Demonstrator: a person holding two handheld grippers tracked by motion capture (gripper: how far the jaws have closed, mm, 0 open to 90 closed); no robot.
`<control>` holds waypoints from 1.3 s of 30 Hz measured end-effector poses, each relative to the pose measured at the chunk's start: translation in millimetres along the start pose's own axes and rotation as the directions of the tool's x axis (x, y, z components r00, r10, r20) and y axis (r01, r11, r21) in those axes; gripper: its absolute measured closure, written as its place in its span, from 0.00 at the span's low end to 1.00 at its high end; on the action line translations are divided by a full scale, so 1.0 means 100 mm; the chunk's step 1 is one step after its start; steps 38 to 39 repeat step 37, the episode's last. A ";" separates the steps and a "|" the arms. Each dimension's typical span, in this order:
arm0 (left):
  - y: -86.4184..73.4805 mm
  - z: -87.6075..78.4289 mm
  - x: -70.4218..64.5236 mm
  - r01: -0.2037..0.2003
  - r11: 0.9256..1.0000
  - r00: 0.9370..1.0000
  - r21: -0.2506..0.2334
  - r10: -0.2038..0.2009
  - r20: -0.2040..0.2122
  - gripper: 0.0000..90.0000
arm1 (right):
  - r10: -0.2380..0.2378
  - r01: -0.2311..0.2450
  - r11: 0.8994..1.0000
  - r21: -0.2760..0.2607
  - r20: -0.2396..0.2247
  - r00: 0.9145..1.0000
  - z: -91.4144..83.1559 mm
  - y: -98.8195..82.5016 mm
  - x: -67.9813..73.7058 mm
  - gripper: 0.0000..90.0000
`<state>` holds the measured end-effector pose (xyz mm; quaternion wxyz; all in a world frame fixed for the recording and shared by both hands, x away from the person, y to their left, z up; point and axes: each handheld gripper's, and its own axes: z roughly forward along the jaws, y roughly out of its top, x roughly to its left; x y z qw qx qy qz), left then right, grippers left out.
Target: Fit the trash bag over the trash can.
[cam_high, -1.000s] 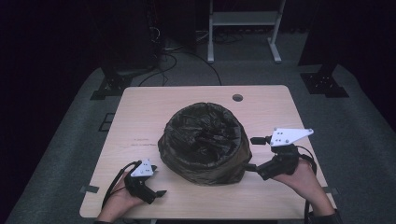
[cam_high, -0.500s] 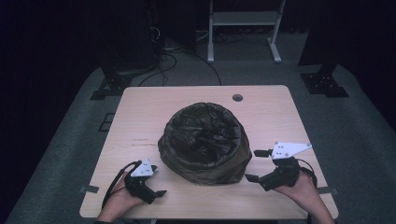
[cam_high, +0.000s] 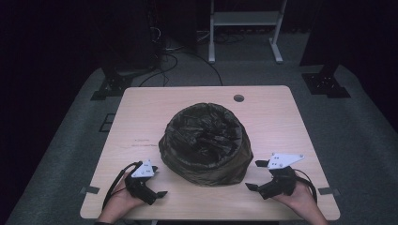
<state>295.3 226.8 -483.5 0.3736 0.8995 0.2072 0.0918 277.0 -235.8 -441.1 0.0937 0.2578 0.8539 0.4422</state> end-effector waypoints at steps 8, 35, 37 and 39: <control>0.00 0.00 0.00 0.000 1.000 1.000 0.000 0.000 0.000 0.00 | 0.005 -0.006 0.998 0.061 0.016 1.000 0.15 -0.13 -0.04 0.10; 0.00 0.00 0.00 0.000 1.000 1.000 0.000 0.000 0.000 0.00 | -0.015 0.005 0.992 0.129 0.081 0.997 0.33 -0.32 -0.08 0.09; 0.00 0.00 0.00 0.000 1.000 1.000 0.000 0.000 0.000 0.00 | -0.015 0.005 0.992 0.128 0.081 0.997 0.33 -0.32 -0.08 0.09; 0.00 0.00 0.00 0.000 1.000 1.000 0.000 0.000 0.000 0.00 | -0.015 0.005 0.992 0.128 0.081 0.997 0.33 -0.32 -0.08 0.09</control>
